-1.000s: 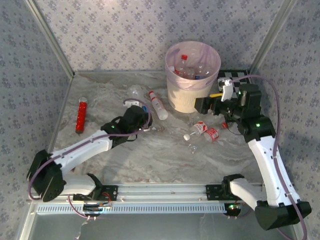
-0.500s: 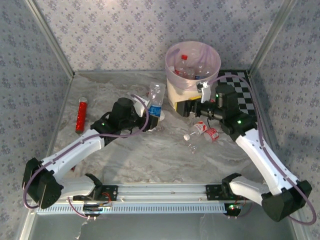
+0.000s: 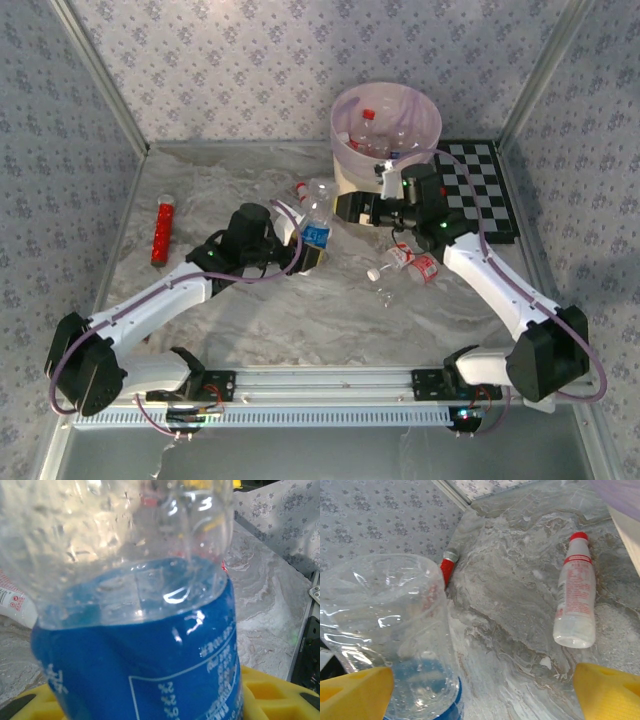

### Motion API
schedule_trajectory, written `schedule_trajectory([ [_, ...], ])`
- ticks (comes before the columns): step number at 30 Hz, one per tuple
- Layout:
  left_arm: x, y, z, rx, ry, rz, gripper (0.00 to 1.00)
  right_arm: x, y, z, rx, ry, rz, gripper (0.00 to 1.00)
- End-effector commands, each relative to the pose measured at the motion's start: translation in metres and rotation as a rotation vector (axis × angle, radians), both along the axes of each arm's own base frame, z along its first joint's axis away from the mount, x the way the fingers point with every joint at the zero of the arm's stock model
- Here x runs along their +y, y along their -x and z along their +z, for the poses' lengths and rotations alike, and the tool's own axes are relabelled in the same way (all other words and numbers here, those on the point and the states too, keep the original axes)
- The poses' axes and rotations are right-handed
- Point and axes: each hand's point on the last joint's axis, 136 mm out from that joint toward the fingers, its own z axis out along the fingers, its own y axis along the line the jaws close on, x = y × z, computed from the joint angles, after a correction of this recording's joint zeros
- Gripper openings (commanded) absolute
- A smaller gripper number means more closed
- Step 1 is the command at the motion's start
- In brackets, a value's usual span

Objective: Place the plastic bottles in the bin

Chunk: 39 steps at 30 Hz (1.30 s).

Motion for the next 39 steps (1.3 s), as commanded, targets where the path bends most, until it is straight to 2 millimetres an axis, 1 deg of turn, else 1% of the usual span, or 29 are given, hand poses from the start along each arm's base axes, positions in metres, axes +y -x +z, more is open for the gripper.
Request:
schedule_trajectory([
  [1, -0.014, 0.009, 0.006, -0.033, 0.011, -0.092, 0.00, 0.021, 0.010, 0.033, -0.075, -0.072, 0.095, 0.95],
  [7, -0.015, 0.007, 0.002, -0.028, 0.004, -0.089, 0.00, 0.013, 0.015, 0.044, -0.125, -0.049, 0.080, 0.94],
  [9, -0.017, 0.009, 0.002, -0.029, 0.006, -0.100, 0.00, 0.012, 0.012, 0.044, -0.124, -0.038, 0.069, 0.91],
  [13, -0.023, 0.017, -0.001, -0.033, -0.005, -0.141, 0.00, 0.015, 0.007, 0.039, -0.097, -0.027, 0.066, 0.78],
  [16, -0.027, 0.021, -0.005, -0.029, -0.027, -0.165, 0.00, 0.021, 0.006, 0.037, -0.091, -0.028, 0.085, 0.75],
  [18, -0.028, 0.023, -0.006, -0.032, -0.035, -0.176, 0.00, 0.021, 0.006, 0.035, -0.092, -0.018, 0.082, 0.73],
  [20, -0.029, 0.023, -0.005, -0.036, -0.038, -0.177, 0.00, 0.020, 0.007, 0.033, -0.089, -0.004, 0.082, 0.68],
  [22, -0.029, 0.022, -0.005, -0.039, -0.039, -0.171, 0.00, 0.017, 0.009, 0.031, -0.089, 0.013, 0.083, 0.61],
  [24, -0.029, 0.021, -0.005, -0.045, -0.041, -0.164, 0.00, 0.011, 0.011, 0.028, -0.088, 0.047, 0.074, 0.57],
  [27, -0.028, 0.019, -0.005, -0.050, -0.043, -0.152, 0.00, 0.000, 0.011, 0.032, -0.102, 0.059, 0.049, 0.53],
  [28, -0.028, 0.018, -0.004, -0.052, -0.042, -0.148, 0.02, -0.002, 0.011, 0.034, -0.106, 0.056, 0.045, 0.53],
  [29, -0.028, 0.017, -0.004, -0.054, -0.040, -0.141, 0.08, -0.004, 0.011, 0.036, -0.109, 0.056, 0.043, 0.52],
  [30, -0.027, 0.015, -0.002, -0.055, -0.037, -0.125, 0.16, -0.006, 0.010, 0.051, -0.141, 0.045, 0.038, 0.52],
  [31, -0.026, 0.012, 0.001, -0.060, -0.028, -0.106, 0.30, -0.008, 0.010, 0.055, -0.150, 0.053, 0.041, 0.51],
  [32, -0.026, 0.011, 0.006, -0.067, -0.015, -0.094, 0.50, -0.012, 0.010, 0.058, -0.161, 0.065, 0.038, 0.50],
  [33, -0.027, 0.009, 0.012, -0.079, 0.002, -0.086, 0.74, -0.016, 0.011, 0.064, -0.177, 0.077, 0.037, 0.50],
  [34, -0.027, 0.009, 0.017, -0.089, 0.017, -0.081, 0.94, -0.021, 0.010, 0.071, -0.196, 0.091, 0.029, 0.50],
  [35, -0.027, 0.009, 0.023, -0.099, 0.029, -0.081, 1.00, -0.027, 0.009, 0.080, -0.220, 0.096, 0.019, 0.50],
  [39, -0.021, 0.008, 0.039, -0.135, 0.051, -0.050, 1.00, -0.054, 0.006, 0.125, -0.326, 0.113, -0.037, 0.48],
])
